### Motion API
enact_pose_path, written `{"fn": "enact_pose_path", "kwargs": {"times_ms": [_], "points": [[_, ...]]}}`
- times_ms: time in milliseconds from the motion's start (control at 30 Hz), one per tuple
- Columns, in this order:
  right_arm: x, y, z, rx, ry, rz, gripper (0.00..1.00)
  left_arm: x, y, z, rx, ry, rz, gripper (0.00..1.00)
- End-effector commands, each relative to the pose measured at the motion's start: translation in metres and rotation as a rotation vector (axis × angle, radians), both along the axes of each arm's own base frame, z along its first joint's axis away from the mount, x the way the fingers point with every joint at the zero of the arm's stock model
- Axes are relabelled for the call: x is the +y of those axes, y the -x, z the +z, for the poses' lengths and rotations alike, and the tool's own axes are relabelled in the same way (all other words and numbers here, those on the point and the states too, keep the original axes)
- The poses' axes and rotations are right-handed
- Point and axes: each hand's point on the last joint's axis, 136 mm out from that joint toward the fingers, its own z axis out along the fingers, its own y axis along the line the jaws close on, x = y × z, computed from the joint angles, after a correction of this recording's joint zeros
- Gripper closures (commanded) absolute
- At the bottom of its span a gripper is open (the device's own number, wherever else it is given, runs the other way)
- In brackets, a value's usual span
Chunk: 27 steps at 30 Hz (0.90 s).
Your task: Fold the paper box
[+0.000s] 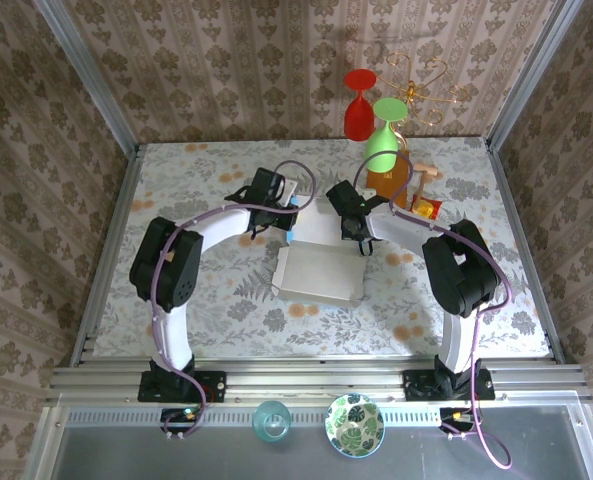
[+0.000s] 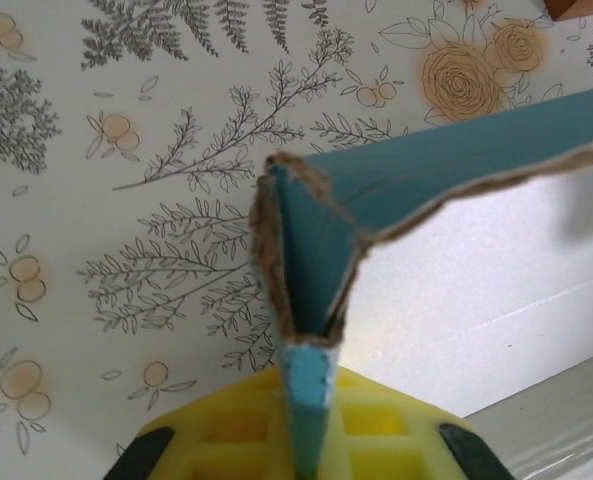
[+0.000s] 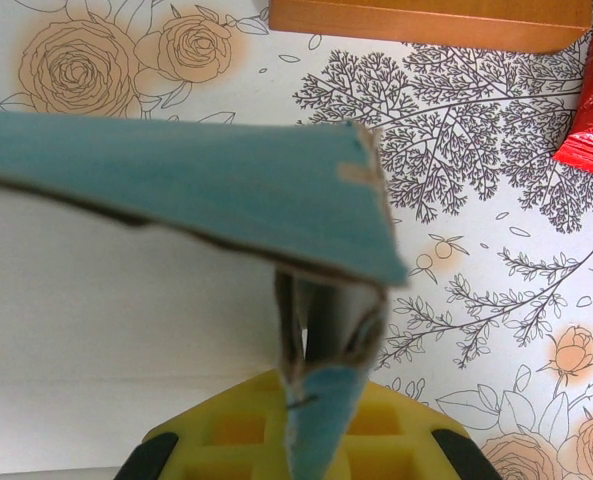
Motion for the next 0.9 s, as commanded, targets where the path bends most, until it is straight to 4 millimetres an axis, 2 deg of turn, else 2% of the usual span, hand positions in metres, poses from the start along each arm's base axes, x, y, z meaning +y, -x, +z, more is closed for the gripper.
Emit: {"fn": "enact_pose_path", "kwargs": {"times_ms": [0,100,433,600,767,867], "points": [[-0.008,0.001,-0.003,0.013,0.043,-0.030,1.00,0.007,-0.002,-0.007,-0.008,-0.093,0.026,0.97],[-0.009,0.000,-0.002,0.010,0.042,-0.032,1.00,0.013,-0.003,-0.011,-0.017,-0.147,0.051,1.00],[-0.009,0.002,0.001,0.013,0.030,-0.057,1.00,0.020,-0.004,-0.026,-0.065,-0.364,0.129,1.00],[-0.008,0.003,0.000,0.014,0.027,-0.057,1.00,0.014,-0.005,-0.032,-0.075,-0.418,0.143,1.00],[-0.007,0.003,0.001,0.009,0.021,-0.054,1.00,0.003,-0.005,-0.023,-0.088,-0.371,0.129,1.00],[-0.009,0.003,0.003,-0.009,0.020,-0.051,1.00,-0.006,0.000,0.001,-0.086,-0.284,0.122,0.73]]}}
